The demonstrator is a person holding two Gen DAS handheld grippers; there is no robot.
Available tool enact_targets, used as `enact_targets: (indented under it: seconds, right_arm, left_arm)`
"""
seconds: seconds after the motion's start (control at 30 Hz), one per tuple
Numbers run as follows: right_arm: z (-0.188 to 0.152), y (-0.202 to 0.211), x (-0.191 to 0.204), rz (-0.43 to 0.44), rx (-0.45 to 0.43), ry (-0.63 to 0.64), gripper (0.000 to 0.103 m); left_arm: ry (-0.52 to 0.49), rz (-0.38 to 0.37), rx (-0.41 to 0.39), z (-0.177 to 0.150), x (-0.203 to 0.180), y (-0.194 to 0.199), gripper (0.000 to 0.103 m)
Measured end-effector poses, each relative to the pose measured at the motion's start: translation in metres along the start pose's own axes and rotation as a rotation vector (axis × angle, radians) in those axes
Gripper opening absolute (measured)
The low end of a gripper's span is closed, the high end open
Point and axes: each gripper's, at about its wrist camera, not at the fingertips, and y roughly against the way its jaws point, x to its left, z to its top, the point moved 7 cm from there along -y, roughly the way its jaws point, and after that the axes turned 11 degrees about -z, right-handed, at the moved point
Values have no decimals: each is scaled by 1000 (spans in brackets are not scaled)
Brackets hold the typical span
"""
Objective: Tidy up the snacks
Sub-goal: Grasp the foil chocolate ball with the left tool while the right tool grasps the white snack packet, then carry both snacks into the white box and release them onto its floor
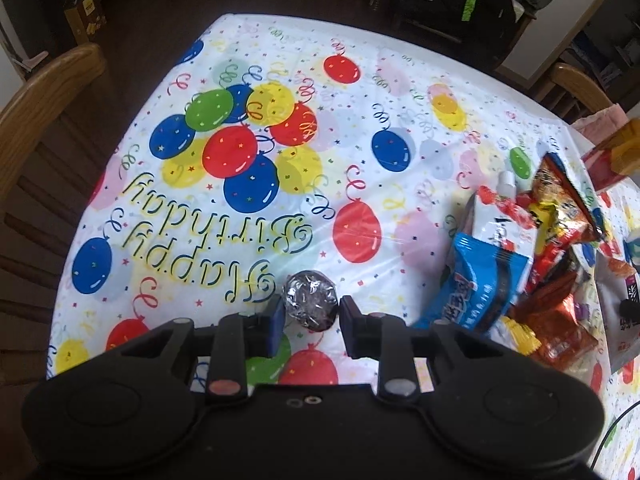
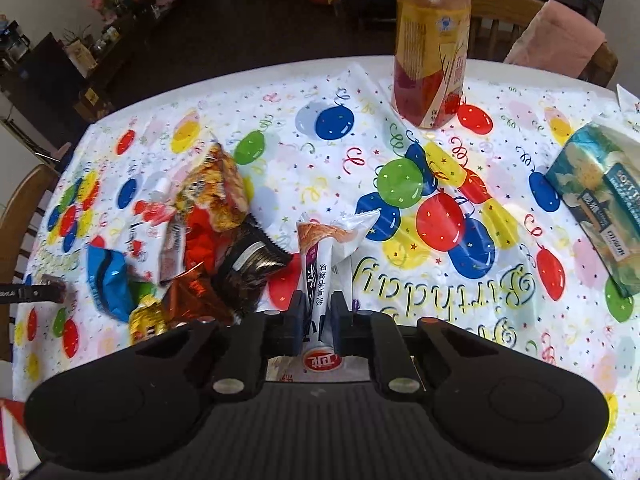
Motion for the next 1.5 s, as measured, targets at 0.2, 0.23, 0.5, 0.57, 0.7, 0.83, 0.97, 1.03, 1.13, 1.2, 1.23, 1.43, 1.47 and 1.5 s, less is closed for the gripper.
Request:
enact_targets:
  seconds: [0.2,0.23,0.5,0.57,0.7,0.83,0.97,1.03,1.13,1.2,1.23,1.43,1.47,1.5]
  right_arm:
    - [-12,42,4,25,-31,15,13]
    - [-15,49,6,29,-38,18,13]
    - [-39,105,14,46,-90,26,13]
    - [-47,117,17,52,-100,26,13]
    - [-64,142,26,67,-115,36,13]
    - [-84,164,38,82,-125,56,13]
    - [-104,180,49,98,-127,67,13]
    - [-114,188,54,104,-131,73,13]
    - [-128,195,62,115,-131,79,13]
    - [-137,199,68,123,-130,85,13]
    - [-141,200,71,127,-129,86,13]
    - [-165,203,92,155,-117,98,13]
    - [-169,202,96,161,-114,99,13]
    - [-172,201,100,167,-110,101,13]
  left_arm:
    - [-35,-19,-7,-10,-9,25,27]
    - [-44,-21,-10,-11,-11,30,27]
    - [-99,-58,-44,-27,-26,71,27]
    - [-116,-70,-49,-33,-30,81,27]
    - [-150,-96,-45,-49,-38,98,27]
    - [-189,-124,-34,-67,-49,113,27]
    - [-234,-145,-20,-87,-58,124,27]
    - [-253,-156,-14,-98,-63,130,27]
    - [-274,-172,1,-114,-67,134,27]
    - [-286,-182,12,-124,-70,135,27]
    - [-293,-187,19,-129,-71,136,27]
    - [-343,-205,63,-160,-80,132,27]
    - [-351,-206,71,-166,-81,131,27]
    - [-357,-205,78,-170,-82,129,27]
